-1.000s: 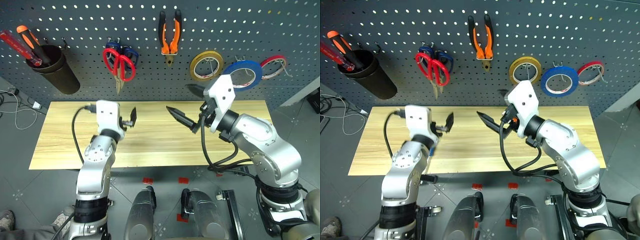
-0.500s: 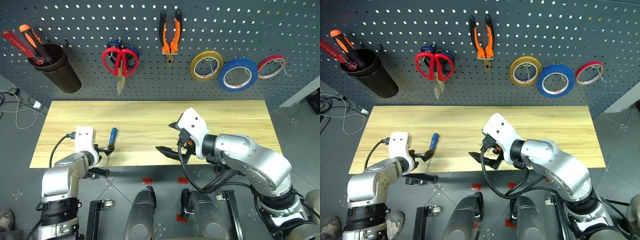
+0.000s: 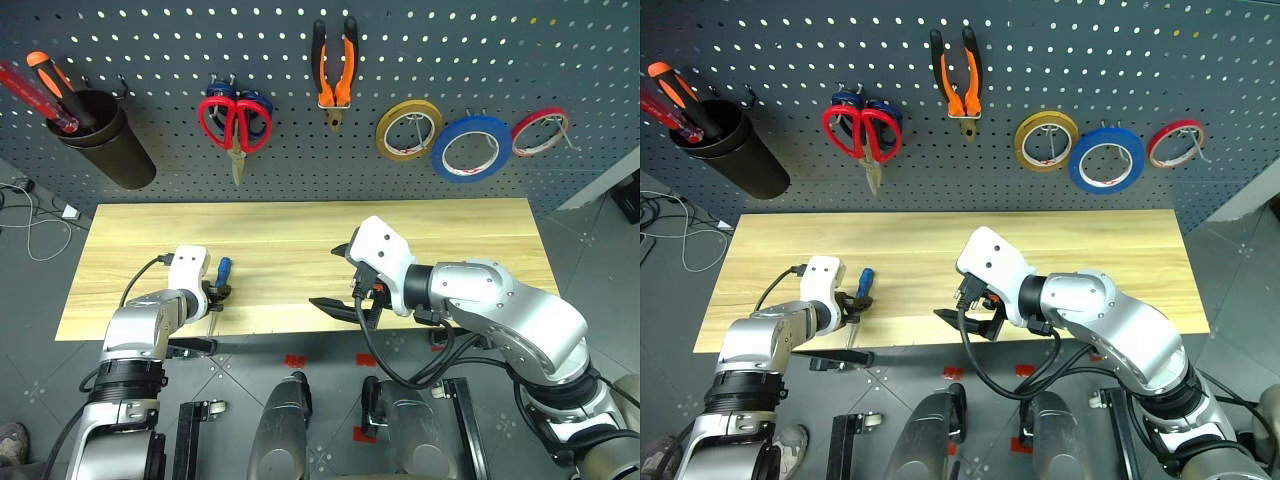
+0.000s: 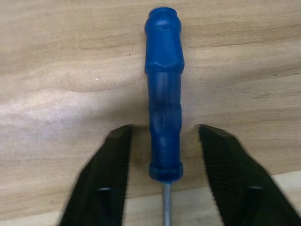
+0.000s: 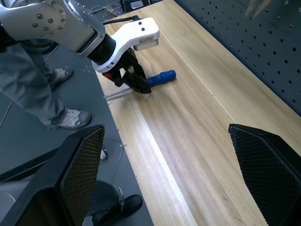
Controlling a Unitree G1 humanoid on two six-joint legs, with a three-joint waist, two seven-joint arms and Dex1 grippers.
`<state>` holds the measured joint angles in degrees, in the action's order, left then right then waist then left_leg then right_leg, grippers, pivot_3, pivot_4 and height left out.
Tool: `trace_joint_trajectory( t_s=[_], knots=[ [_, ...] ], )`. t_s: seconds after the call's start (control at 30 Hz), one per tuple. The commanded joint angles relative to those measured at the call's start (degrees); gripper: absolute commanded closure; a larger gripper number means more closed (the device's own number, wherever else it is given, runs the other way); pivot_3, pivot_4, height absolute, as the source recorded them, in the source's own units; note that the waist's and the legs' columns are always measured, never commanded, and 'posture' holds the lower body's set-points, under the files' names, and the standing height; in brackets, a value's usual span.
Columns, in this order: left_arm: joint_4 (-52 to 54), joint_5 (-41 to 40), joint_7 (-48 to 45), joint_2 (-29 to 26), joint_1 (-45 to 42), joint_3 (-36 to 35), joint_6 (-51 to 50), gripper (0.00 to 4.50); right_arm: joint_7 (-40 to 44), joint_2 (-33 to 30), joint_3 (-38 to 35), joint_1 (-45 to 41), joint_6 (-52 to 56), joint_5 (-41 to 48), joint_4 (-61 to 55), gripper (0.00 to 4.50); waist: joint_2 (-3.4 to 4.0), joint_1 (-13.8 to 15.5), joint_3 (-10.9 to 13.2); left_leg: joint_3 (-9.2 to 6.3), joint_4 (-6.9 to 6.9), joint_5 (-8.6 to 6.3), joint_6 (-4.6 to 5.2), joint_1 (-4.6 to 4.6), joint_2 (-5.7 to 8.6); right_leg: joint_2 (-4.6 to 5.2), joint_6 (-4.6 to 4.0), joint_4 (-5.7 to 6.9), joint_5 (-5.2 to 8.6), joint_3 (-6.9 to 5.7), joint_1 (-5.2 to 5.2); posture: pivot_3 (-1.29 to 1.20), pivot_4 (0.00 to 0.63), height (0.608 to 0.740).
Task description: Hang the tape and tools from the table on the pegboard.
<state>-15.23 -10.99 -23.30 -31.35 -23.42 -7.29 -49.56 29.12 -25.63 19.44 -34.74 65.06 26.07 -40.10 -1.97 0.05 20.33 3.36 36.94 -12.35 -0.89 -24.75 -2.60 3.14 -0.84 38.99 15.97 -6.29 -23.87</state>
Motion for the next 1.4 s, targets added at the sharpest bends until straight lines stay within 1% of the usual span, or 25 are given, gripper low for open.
trace_joint_trajectory(
  t_s=[0.03,0.07,0.1,0.17,0.27,0.3,0.4,0.5,0.53,0.57,0.6,0.67,0.8,0.87,0.97,1.0,1.1,1.23,1.33,1.4],
  knots=[
    [-1.0,1.0,-1.9,-1.3,0.0,1.3,2.8,3.48,1.4,-1.0,0.0,0.4,-2.2,0.4,-1.1,0.0,-0.01,0.0,0.0,0.0,0.01,0.0,0.0,0.0,0.0,0.0,0.0,0.0,0.0,0.0,0.01,-0.04,0.351,0.74],
    [-0.1,1.0,-2.4,-1.7,0.5,1.2,3.7,3.83,1.5,-1.2,-0.2,0.4,-2.7,0.2,-0.9,0.0,-0.02,0.0,0.0,0.01,0.01,0.0,-0.01,0.0,0.0,0.0,0.01,-0.01,0.0,0.01,0.0,-0.04,0.343,0.74],
    [1.4,0.7,-2.8,-2.0,1.5,0.4,5.4,4.02,1.5,-1.4,-0.6,0.3,-3.1,0.1,-0.8,0.0,-0.02,0.0,0.0,0.02,0.01,0.02,-0.03,0.0,0.0,0.0,0.0,-0.01,0.0,0.01,0.0,-0.04,0.343,0.74],
    [3.8,0.7,-2.3,-2.0,3.4,-1.2,8.5,4.02,1.6,-1.8,-0.8,0.5,-4.9,-0.7,-0.7,0.0,-0.04,-0.1,0.0,0.02,0.0,0.08,-0.14,-0.02,0.0,0.0,0.0,-0.02,-0.01,0.01,-0.04,-0.04,0.328,0.74],
    [8.0,0.9,-1.4,-1.9,7.7,-3.3,13.6,4.02,1.9,-3.3,0.3,1.7,-10.5,-3.2,-1.2,0.0,-0.07,-0.2,-0.1,0.07,-0.02,0.09,-0.16,-0.07,-0.01,0.01,-0.01,-0.02,-0.01,0.04,-0.13,-0.04,0.31,0.74],
    [9.8,0.6,-0.7,-1.6,9.3,-4.4,14.8,4.02,1.9,-2.9,0.1,2.6,-13.1,-3.8,-1.0,0.0,-0.12,-0.2,-0.1,0.09,-0.03,0.09,-0.16,-0.08,-0.02,0.01,-0.01,-0.03,-0.01,0.05,-0.14,-0.04,0.306,0.74],
    [17.6,0.6,3.8,1.6,15.8,-9.8,23.1,4.02,1.1,-2.5,0.0,4.5,-18.4,-6.2,-1.3,0.0,-0.14,-0.3,-0.1,0.13,-0.06,0.09,-0.17,-0.09,-0.04,0.01,-0.01,-0.04,-0.01,0.06,-0.18,-0.04,0.296,0.74],
    [26.0,-0.8,8.2,6.4,20.9,-14.9,28.5,4.02,1.8,-0.9,-2.6,5.6,-19.4,-3.7,-2.2,0.0,-0.22,-0.1,-0.2,0.14,-0.04,0.09,-0.16,-0.09,-0.03,0.04,0.0,-0.05,-0.01,0.06,-0.15,-0.02,0.29,0.74],
    [28.1,-1.0,8.8,7.5,22.0,-15.6,29.9,4.02,2.1,-0.6,-3.5,5.9,-19.7,-2.9,-2.4,0.0,-0.23,-0.1,-0.2,0.12,0.0,0.09,-0.16,-0.11,-0.03,0.04,0.0,-0.04,-0.01,0.03,-0.15,-0.01,0.284,0.74],
    [32.3,-0.6,9.9,8.7,23.9,-16.6,31.8,4.02,1.5,1.0,-6.0,5.7,-19.1,-0.7,-2.8,0.0,-0.27,0.0,-0.2,0.1,0.0,0.09,-0.16,-0.09,-0.03,0.04,0.0,-0.03,-0.01,0.03,-0.12,0.0,0.28,0.74],
    [35.1,-0.1,10.8,9.4,25.1,-17.0,33.1,4.02,1.2,2.0,-7.9,5.5,-18.7,0.8,-3.0,0.0,-0.38,0.1,-0.3,0.08,0.01,0.09,-0.15,-0.1,-0.03,0.04,0.0,-0.01,-0.02,0.0,-0.11,0.01,0.278,0.74],
    [38.8,-1.2,12.3,10.1,24.9,-18.9,33.9,4.02,0.4,3.3,-10.7,4.9,-18.0,2.8,-2.8,0.0,-0.39,0.5,-0.4,0.05,0.02,0.09,-0.15,-0.1,-0.03,0.04,0.01,-0.02,-0.03,-0.03,-0.07,0.02,0.275,0.74],
    [42.7,-1.7,12.9,6.3,18.3,-21.7,35.8,4.02,-0.2,4.3,-13.1,2.8,-17.1,4.7,-1.2,0.0,-0.42,1.4,-0.4,-0.17,0.03,0.01,0.0,-0.11,-0.06,0.0,0.05,0.04,-0.02,-0.26,-0.03,0.04,0.275,0.74],
    [42.3,-2.1,13.5,4.3,14.3,-22.4,34.8,4.02,-1.0,4.5,-13.7,1.9,-15.0,5.7,-0.4,0.0,-0.42,1.5,-0.4,-0.23,0.05,0.03,-0.02,-0.1,-0.05,0.0,0.11,0.04,0.0,-0.32,0.04,0.05,0.274,0.74],
    [40.1,-3.3,12.5,1.4,7.9,-21.9,34.3,4.02,-4.6,5.5,-14.6,0.3,-10.5,6.1,1.2,0.0,-0.49,1.5,-0.5,-0.23,0.06,0.07,-0.05,-0.07,-0.01,0.01,0.05,0.0,-0.08,-0.32,0.11,0.04,0.269,0.74],
    [39.0,-3.7,12.2,0.4,4.7,-21.5,34.6,4.02,-5.2,5.9,-15.0,-0.4,-9.7,6.5,1.3,0.0,-0.51,1.5,-0.5,-0.22,0.06,0.16,-0.21,-0.07,0.0,0.02,-0.02,0.0,-0.14,-0.32,0.12,0.04,0.266,0.74],
    [35.9,-4.9,11.4,-1.5,-2.5,-20.5,35.0,4.02,-5.9,6.2,-15.3,-1.4,-8.3,7.1,0.8,0.0,-0.52,1.4,-0.5,-0.29,0.04,0.19,-0.24,-0.11,-0.02,0.0,-0.03,-0.02,-0.14,-0.43,0.11,0.03,0.264,0.74],
    [27.7,-5.7,11.2,-3.8,-12.5,-20.8,36.5,4.02,-6.8,5.9,-14.8,-1.5,-7.9,7.2,0.2,0.0,-0.55,1.4,-0.5,-0.26,0.04,0.2,-0.25,-0.11,-0.01,0.01,-0.03,-0.04,-0.14,-0.46,0.12,0.02,0.259,0.74],
    [22.6,-5.4,10.0,-4.8,-15.9,-20.3,38.8,4.02,-7.5,5.9,-14.4,-1.8,-8.1,7.1,0.3,0.0,-0.55,1.1,-0.5,-0.19,0.05,0.2,-0.25,-0.11,-0.02,0.02,-0.03,-0.06,-0.14,-0.46,0.12,0.01,0.256,0.74],
    [17.2,-4.4,9.6,-5.7,-18.2,-20.4,41.8,4.02,-8.0,6.2,-13.6,-2.6,-8.6,6.5,0.6,0.0,-0.55,1.1,-0.5,-0.17,0.04,0.21,-0.26,-0.09,-0.03,0.01,-0.03,-0.05,-0.14,-0.46,0.11,0.0,0.256,0.74]
  ],
)
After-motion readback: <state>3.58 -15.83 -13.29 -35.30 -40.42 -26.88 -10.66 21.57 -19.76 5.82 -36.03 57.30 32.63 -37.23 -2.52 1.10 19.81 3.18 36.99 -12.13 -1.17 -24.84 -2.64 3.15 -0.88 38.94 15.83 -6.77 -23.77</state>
